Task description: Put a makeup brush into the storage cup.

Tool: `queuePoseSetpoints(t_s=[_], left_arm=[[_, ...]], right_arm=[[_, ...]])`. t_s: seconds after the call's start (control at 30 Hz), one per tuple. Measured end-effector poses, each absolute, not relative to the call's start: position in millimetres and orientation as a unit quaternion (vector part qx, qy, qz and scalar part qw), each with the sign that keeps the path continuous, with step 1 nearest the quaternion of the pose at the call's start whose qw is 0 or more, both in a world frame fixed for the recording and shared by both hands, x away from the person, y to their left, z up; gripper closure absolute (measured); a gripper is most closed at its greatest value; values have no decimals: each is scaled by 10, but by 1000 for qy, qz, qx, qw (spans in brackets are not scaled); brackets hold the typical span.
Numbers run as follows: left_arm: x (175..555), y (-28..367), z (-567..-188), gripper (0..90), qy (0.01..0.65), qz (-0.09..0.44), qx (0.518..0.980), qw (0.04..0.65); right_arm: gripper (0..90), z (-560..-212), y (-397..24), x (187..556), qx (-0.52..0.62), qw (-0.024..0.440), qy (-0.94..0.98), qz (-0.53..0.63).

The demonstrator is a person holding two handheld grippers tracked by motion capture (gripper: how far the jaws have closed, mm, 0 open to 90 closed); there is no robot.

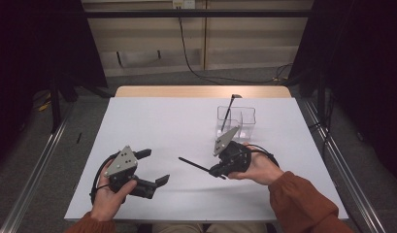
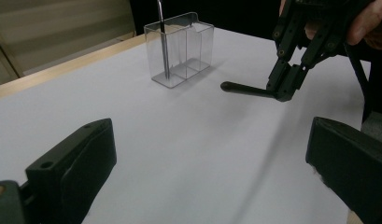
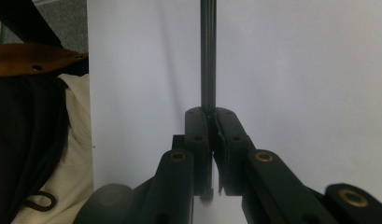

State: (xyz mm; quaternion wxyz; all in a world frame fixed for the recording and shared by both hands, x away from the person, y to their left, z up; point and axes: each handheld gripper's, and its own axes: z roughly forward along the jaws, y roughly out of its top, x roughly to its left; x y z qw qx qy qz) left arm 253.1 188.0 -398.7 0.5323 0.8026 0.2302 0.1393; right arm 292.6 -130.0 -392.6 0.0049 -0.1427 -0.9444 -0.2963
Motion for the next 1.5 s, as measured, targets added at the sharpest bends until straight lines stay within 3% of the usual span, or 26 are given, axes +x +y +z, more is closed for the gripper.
queuePoseSetpoints(t_s=[0.5, 1.5], left_arm=[[2546, 1750, -3924, 20, 191, 109, 836, 503], [2628, 1388, -3977, 35, 123, 55, 915, 381]], right_arm=[[839, -3915, -1218, 2932, -124, 9, -965, -231], [839, -3945, -900, 2900, -57, 34, -994, -90]])
